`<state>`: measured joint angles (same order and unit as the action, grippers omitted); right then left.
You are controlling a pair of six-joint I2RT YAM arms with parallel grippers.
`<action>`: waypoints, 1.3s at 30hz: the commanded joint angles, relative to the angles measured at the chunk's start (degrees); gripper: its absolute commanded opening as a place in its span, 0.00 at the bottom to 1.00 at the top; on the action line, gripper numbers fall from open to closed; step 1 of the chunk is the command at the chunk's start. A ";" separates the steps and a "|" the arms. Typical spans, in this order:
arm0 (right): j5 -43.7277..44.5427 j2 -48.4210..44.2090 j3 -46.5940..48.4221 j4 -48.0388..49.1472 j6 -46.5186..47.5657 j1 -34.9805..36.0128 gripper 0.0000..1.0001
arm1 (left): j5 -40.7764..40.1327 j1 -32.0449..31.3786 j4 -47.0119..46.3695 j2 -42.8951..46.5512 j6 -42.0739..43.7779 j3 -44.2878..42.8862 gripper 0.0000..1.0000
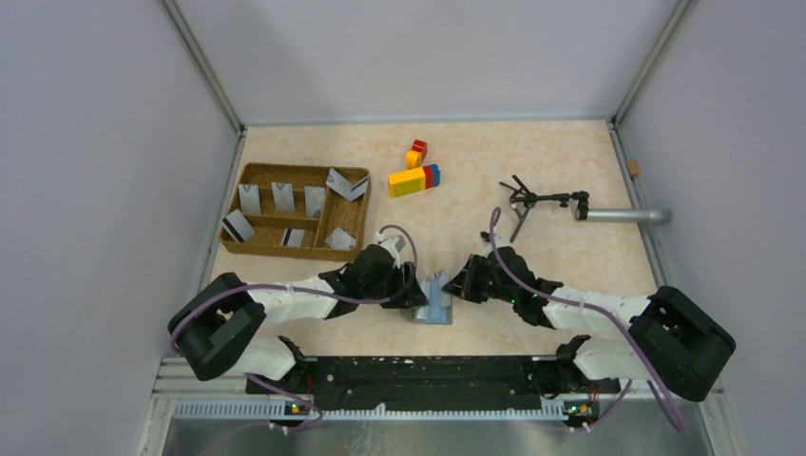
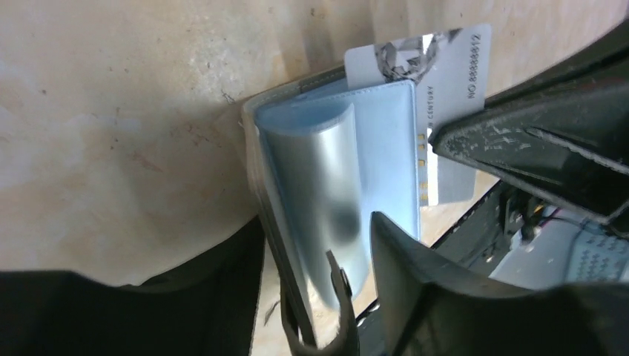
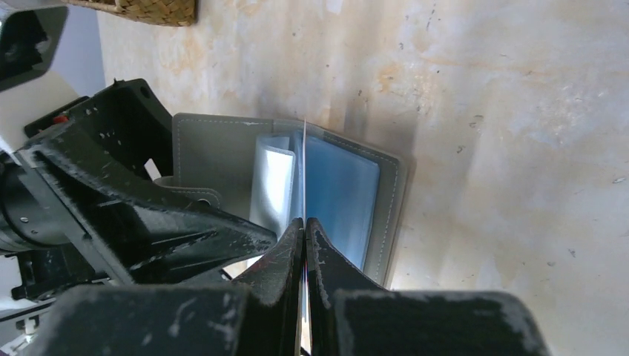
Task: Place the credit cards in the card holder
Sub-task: Insert the credit card into the card holder.
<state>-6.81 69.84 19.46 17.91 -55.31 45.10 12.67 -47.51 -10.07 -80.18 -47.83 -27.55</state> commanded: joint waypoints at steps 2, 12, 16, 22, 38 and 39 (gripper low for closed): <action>-0.43 0.49 0.07 3.50 -0.68 0.88 0.00 | -0.67 0.19 1.06 5.33 2.94 0.29 0.66; -0.81 1.52 0.17 4.40 -0.88 0.88 0.00 | -7.39 0.71 17.79 12.20 5.40 -3.30 0.78; -0.67 1.51 0.30 4.10 -0.77 1.02 0.00 | -8.51 0.68 20.50 14.99 5.54 -3.07 0.66; -1.10 1.66 0.72 3.97 -0.71 1.09 0.00 | -7.69 0.67 19.65 16.07 4.36 -1.31 0.36; -1.40 7.50 4.62 7.22 -1.11 5.76 0.00 | -2.18 0.82 3.91 8.88 1.41 4.12 0.00; -1.41 8.01 4.80 7.53 -1.05 5.92 0.00 | -1.86 0.79 2.95 8.45 1.27 4.20 0.00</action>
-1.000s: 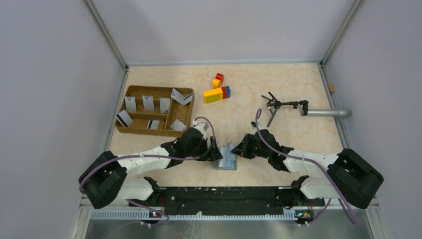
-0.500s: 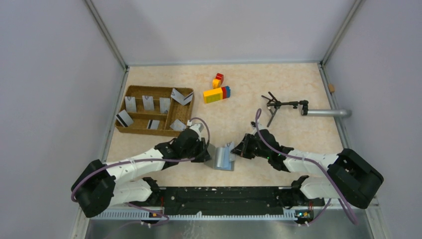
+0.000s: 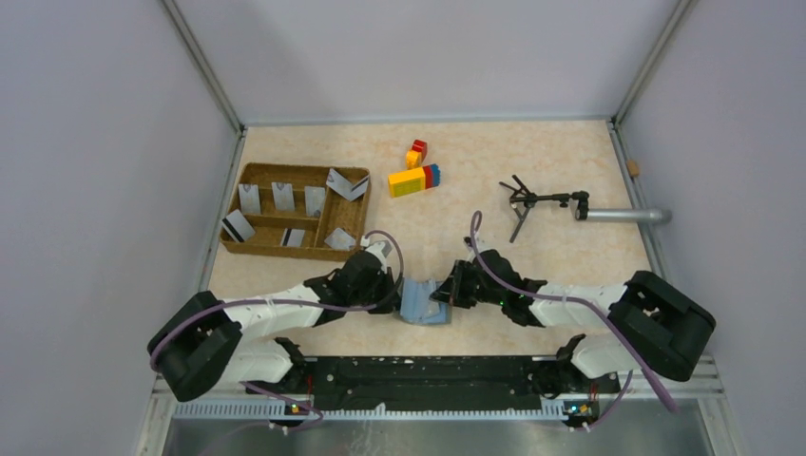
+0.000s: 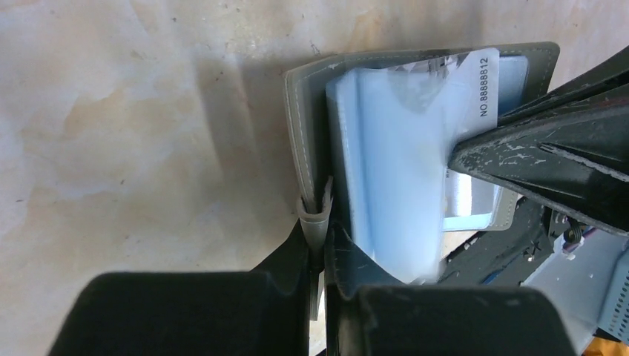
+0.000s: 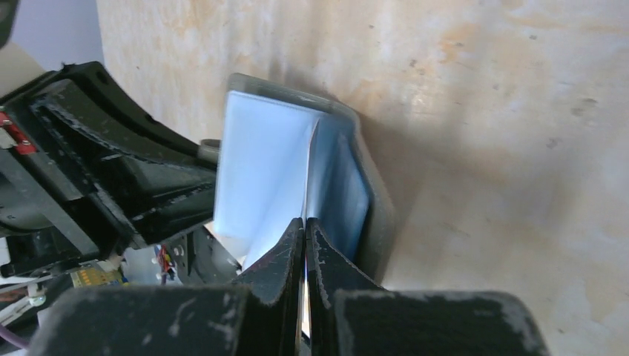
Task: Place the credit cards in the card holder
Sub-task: Insert the credit card into the card holder.
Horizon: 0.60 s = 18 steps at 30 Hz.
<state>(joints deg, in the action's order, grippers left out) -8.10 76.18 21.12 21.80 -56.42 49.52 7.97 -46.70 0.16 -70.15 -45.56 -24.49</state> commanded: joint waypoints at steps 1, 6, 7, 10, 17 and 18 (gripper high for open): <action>-0.08 2.13 3.21 3.81 -0.05 1.56 0.00 | 3.06 -0.04 -8.03 -1.91 -1.10 1.19 0.00; -0.22 4.05 3.22 5.32 -0.43 2.01 0.00 | 3.33 0.28 -10.16 -3.46 -0.72 1.63 0.00; -0.10 4.44 3.27 5.42 -0.40 2.13 0.00 | 3.37 0.41 -10.40 -3.50 -0.68 1.84 0.00; 0.50 5.74 3.37 5.54 -0.27 2.24 0.00 | 3.52 1.02 -10.42 -3.13 -0.35 2.37 0.15; 2.21 8.41 3.65 4.38 -0.51 2.47 0.00 | 2.87 2.63 -6.34 0.90 0.86 2.34 0.54; 2.51 8.67 3.77 4.06 -0.48 2.52 0.00 | 2.74 2.73 -5.66 1.77 0.88 2.34 0.58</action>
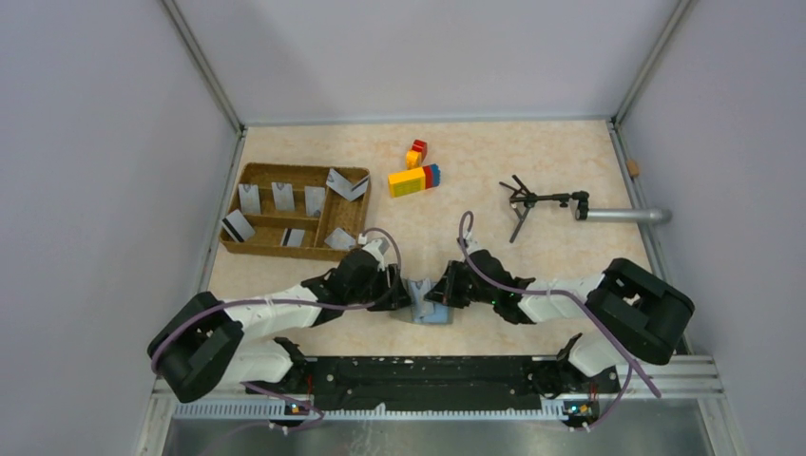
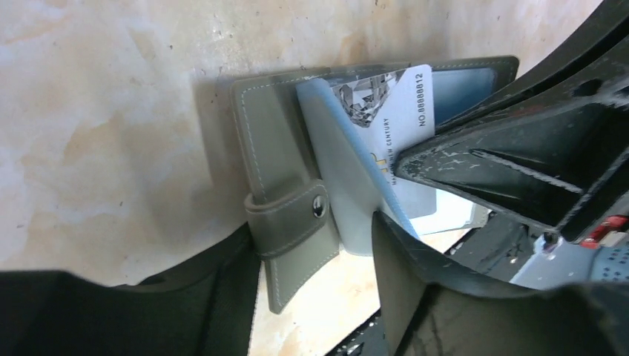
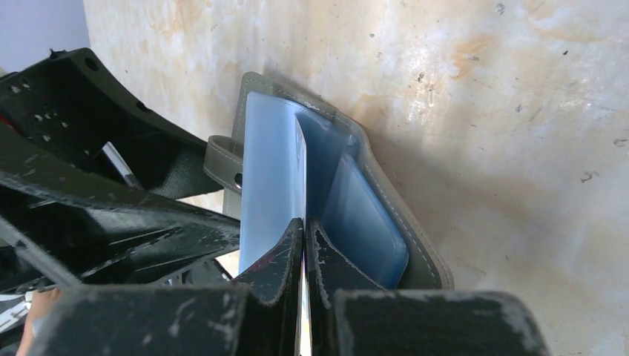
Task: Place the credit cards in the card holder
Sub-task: Insert the credit card into the card holder.
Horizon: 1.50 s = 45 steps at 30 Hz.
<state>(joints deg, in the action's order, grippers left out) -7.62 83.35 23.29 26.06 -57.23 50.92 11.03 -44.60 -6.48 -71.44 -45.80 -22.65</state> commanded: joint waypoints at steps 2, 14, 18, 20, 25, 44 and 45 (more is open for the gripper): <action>2.46 1.72 1.72 -0.90 0.45 1.15 0.00 | -0.50 0.80 2.11 4.85 0.93 0.58 0.61; 3.24 1.91 2.14 -2.37 0.56 1.39 0.00 | -2.61 1.53 3.44 7.41 -0.72 2.78 0.70; 3.35 1.49 2.03 -2.42 0.40 1.61 0.00 | -2.89 1.53 3.45 4.41 -0.26 2.20 0.59; 3.54 1.04 1.96 -2.63 0.26 1.67 0.00 | -3.14 1.53 3.53 2.89 -0.13 1.94 0.49; 5.06 -1.65 1.09 -3.58 -0.62 1.87 0.00 | -3.90 1.53 4.30 -0.56 0.39 1.33 0.28; 11.10 -13.71 -5.36 -11.83 -6.96 2.94 0.00 | -4.33 1.44 5.61 -3.07 0.23 0.33 0.16; 11.11 -13.47 -5.56 -11.72 -7.33 2.99 0.00 | -4.21 1.44 5.61 -3.09 0.21 0.32 0.16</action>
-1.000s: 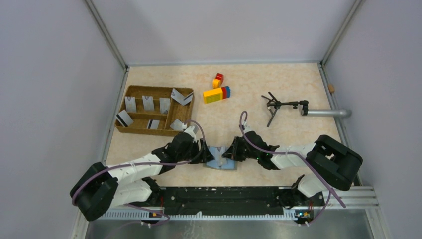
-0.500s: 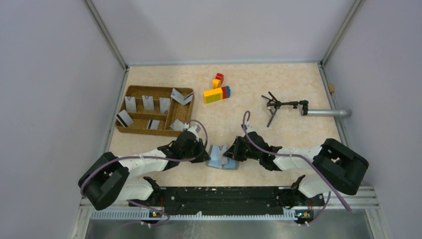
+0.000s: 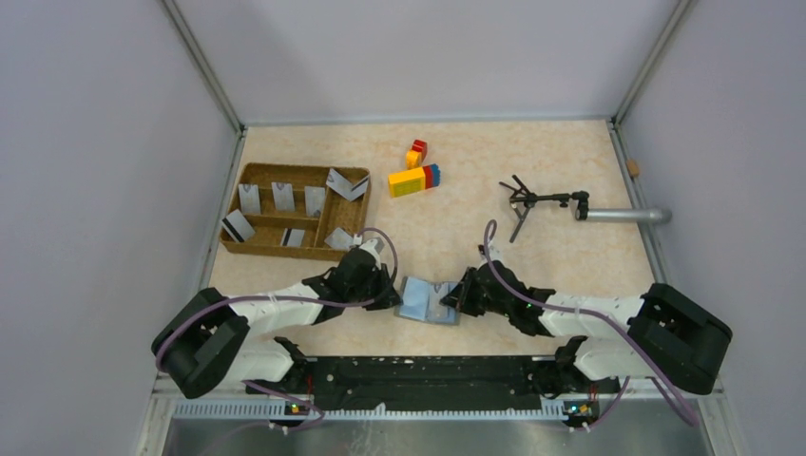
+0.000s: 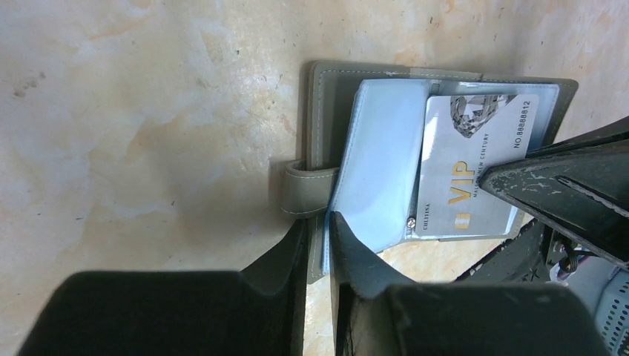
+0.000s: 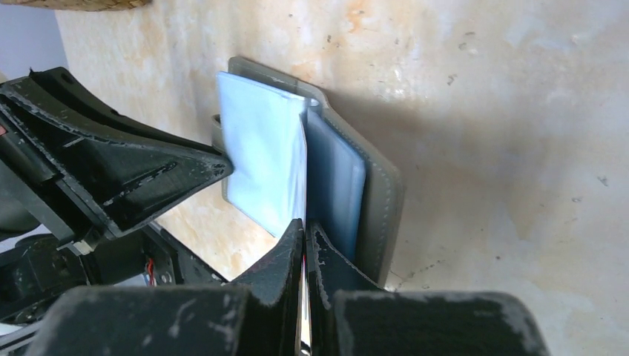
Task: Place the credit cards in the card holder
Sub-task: Insert the credit card into the card holder.
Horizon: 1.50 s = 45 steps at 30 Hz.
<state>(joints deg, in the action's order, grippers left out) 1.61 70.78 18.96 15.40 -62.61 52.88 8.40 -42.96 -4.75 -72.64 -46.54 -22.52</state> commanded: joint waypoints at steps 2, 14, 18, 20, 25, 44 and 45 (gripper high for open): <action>1.55 -0.06 -1.61 -0.04 -2.47 1.01 0.00 | -1.67 -0.19 3.92 -1.84 0.96 0.12 0.16; -0.34 6.85 -3.36 9.67 -5.15 1.08 0.00 | -1.20 -0.19 3.71 -2.07 1.44 0.11 0.14; 1.26 7.89 -3.90 10.42 -6.21 1.06 0.00 | -1.11 -0.19 3.75 -2.32 1.53 0.02 0.14; 2.37 8.12 -4.25 10.40 -6.71 1.10 0.00 | -1.04 -0.19 3.71 -2.48 1.55 -0.13 0.14; 3.95 9.74 -4.78 12.17 -7.46 1.21 0.00 | -0.59 -0.19 3.55 -2.80 1.96 -0.44 0.14; 3.39 20.44 3.78 10.36 -5.24 4.93 0.00 | 1.46 -0.11 2.22 -0.49 2.27 -0.69 0.21; 3.90 19.78 4.00 8.63 -4.68 4.94 0.02 | 0.85 -0.13 3.69 0.51 2.51 -0.99 0.25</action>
<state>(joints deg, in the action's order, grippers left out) 3.66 89.49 21.30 34.13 -71.00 56.05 9.63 -42.78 -4.73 -73.45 -45.43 -23.31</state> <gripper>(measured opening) 0.004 0.203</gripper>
